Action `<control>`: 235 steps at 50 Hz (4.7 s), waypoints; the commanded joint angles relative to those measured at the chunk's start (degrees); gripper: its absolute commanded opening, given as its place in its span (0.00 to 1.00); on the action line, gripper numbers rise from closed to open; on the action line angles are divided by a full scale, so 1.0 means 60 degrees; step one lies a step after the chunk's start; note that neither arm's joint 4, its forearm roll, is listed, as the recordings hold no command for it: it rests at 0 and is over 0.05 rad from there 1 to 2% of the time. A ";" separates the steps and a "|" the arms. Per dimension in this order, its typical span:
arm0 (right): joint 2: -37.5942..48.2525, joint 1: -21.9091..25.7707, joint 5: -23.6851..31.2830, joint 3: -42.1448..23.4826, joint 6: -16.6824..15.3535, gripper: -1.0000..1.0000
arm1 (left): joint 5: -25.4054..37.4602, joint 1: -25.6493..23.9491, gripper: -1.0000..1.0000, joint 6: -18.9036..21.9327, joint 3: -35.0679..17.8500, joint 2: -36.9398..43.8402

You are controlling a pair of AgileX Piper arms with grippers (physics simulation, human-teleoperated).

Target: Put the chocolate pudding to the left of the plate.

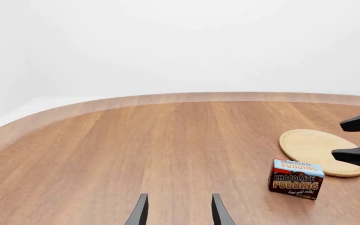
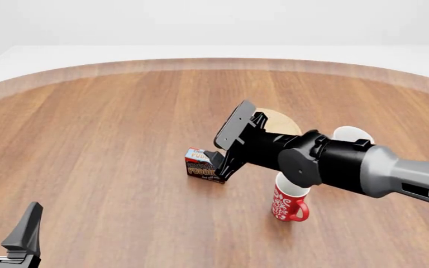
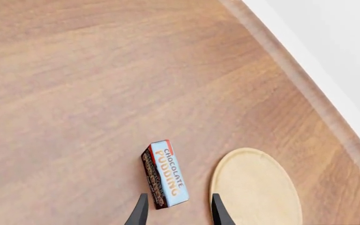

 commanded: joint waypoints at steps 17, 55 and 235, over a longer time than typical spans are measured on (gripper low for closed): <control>0.1382 -0.0130 -0.0789 -0.0174 0.0275 1.00 | 0.0000 0.0000 1.00 0.0000 0.0000 0.0000; 0.2721 -0.0402 -0.1378 -0.0492 0.0491 1.00 | 0.0000 0.0000 1.00 0.0000 0.0000 0.0000; 0.6255 -0.1297 0.0803 -0.6070 -0.0243 0.00 | 0.0000 0.0000 1.00 0.0000 0.0000 0.0000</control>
